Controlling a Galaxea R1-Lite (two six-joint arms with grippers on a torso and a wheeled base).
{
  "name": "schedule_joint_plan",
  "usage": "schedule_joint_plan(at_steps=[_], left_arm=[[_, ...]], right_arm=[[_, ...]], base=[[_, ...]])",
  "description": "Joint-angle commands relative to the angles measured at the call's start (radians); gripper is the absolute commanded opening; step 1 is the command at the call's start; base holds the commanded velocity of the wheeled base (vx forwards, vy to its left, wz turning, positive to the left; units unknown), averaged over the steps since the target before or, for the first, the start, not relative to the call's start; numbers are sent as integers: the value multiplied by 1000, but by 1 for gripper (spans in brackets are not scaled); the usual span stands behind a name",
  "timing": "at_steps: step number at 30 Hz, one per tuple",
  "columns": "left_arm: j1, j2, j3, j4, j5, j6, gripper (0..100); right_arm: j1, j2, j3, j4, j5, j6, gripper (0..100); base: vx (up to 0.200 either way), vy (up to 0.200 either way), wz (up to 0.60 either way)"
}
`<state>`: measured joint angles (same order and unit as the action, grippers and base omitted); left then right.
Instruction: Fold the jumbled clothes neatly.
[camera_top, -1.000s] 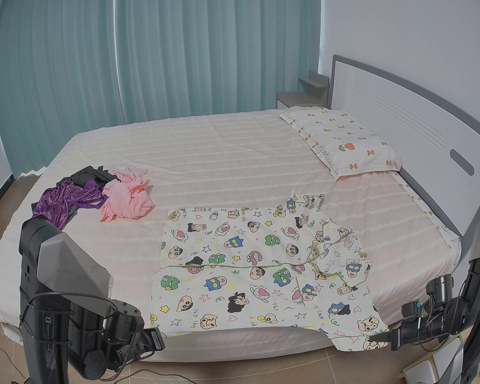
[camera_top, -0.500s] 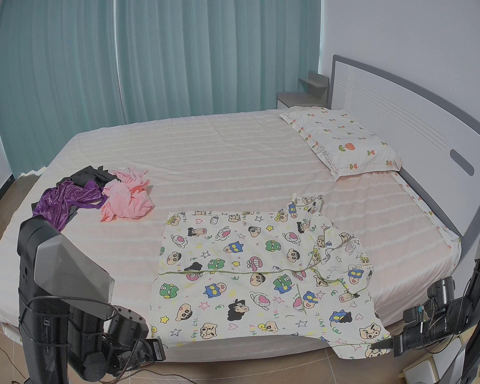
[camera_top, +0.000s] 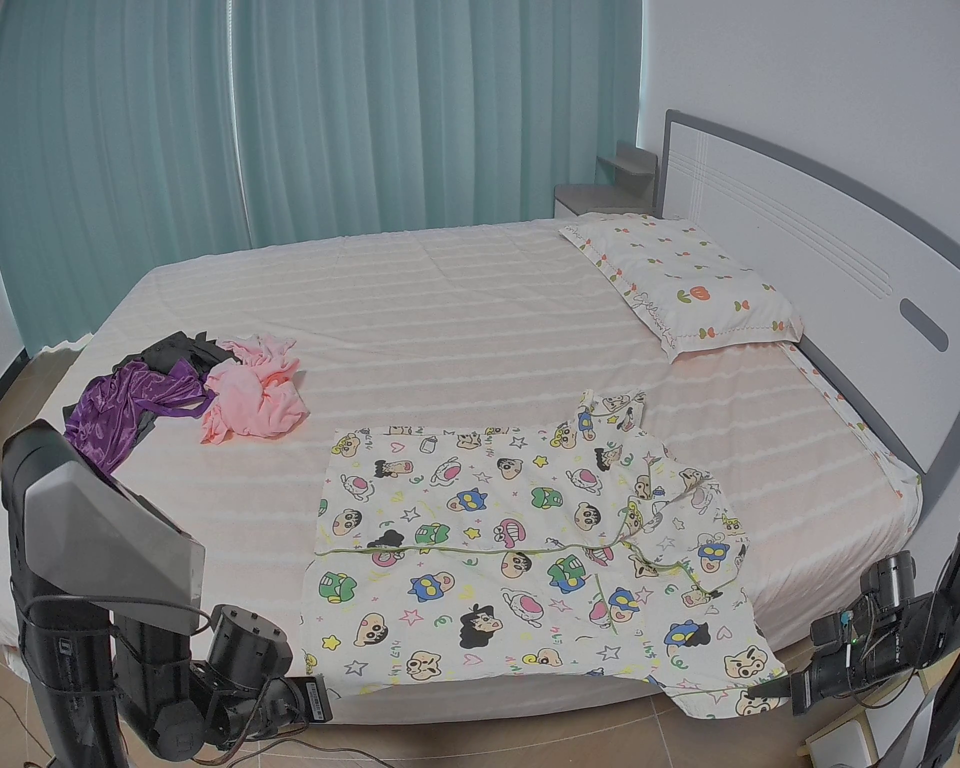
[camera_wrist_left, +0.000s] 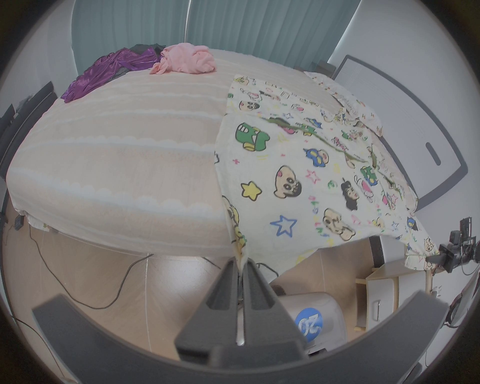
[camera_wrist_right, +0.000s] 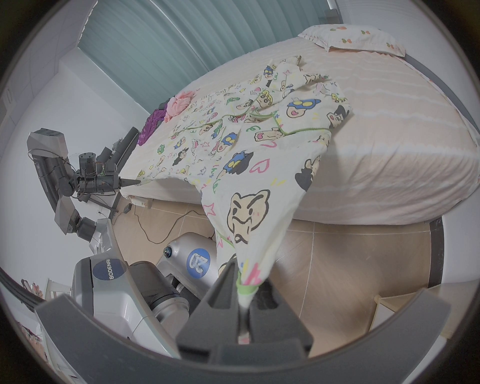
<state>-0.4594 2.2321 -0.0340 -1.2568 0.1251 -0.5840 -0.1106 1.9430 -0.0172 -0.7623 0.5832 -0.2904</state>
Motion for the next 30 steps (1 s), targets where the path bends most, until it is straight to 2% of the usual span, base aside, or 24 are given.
schedule_joint_plan(at_steps=[1,2,3,8,9,10,12,21,26,30], left_arm=[[13,-109,-164,197,-7,-7,0],[15,-117,-176,220,-9,-8,0],[24,-172,-265,379,-15,-22,0],[25,-266,-465,691,-51,-105,0],[25,-266,-465,691,-51,-105,0],[33,-282,-524,767,-67,-114,0],[47,-282,-578,815,-76,-115,0],[120,-236,-695,856,-79,-129,0],[154,-213,-730,856,-82,-146,0],[165,-203,-759,870,-124,-149,0]], right_arm=[[3,-98,-17,-3,24,71,0],[3,-102,-20,-2,26,79,0],[11,-118,-38,0,30,122,0],[22,-119,-73,-3,30,137,0],[22,-119,-73,-3,30,137,0],[20,-122,-95,-3,30,149,0],[22,-122,-113,-3,30,172,0],[22,-111,-193,-2,30,231,0],[23,-98,-268,8,27,300,0],[23,-53,-317,11,21,307,0]], base=[[0,0,0],[0,0,0],[0,0,0],[0,0,0],[0,0,0],[0,0,0],[0,0,0],[0,0,0],[0,0,0],[0,0,0]])
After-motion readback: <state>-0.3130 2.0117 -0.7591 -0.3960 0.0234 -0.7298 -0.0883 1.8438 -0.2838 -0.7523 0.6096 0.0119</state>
